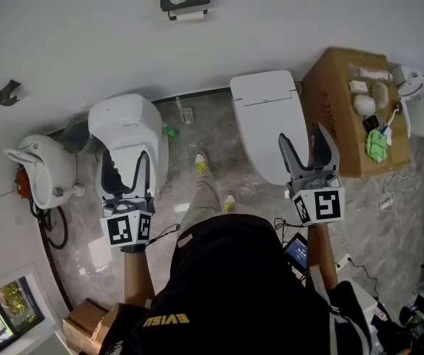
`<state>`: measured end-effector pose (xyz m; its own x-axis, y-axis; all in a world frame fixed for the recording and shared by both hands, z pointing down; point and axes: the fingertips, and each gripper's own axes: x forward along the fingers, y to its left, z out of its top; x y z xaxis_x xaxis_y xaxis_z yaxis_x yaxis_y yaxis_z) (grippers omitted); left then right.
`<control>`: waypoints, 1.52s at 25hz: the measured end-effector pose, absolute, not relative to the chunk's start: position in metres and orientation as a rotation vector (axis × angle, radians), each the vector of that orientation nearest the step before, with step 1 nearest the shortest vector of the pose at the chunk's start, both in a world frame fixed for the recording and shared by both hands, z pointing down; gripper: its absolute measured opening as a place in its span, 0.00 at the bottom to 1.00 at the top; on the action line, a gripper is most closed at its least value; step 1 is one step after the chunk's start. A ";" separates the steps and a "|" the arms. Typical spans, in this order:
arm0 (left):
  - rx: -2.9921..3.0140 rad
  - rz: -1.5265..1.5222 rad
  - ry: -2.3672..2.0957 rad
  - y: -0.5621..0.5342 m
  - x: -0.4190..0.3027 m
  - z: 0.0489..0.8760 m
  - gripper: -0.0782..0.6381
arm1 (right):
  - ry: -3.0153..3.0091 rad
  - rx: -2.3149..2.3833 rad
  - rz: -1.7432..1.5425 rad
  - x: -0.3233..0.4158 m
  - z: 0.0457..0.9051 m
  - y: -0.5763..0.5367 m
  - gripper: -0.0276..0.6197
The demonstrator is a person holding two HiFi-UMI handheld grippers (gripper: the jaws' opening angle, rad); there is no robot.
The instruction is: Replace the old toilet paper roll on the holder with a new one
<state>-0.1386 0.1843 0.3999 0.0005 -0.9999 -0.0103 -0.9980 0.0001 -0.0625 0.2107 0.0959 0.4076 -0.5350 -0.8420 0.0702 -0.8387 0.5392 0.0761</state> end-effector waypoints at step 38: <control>-2.433 0.045 2.001 -0.098 -0.240 0.423 0.63 | -2.506 1.556 -0.062 0.095 0.425 -0.138 0.51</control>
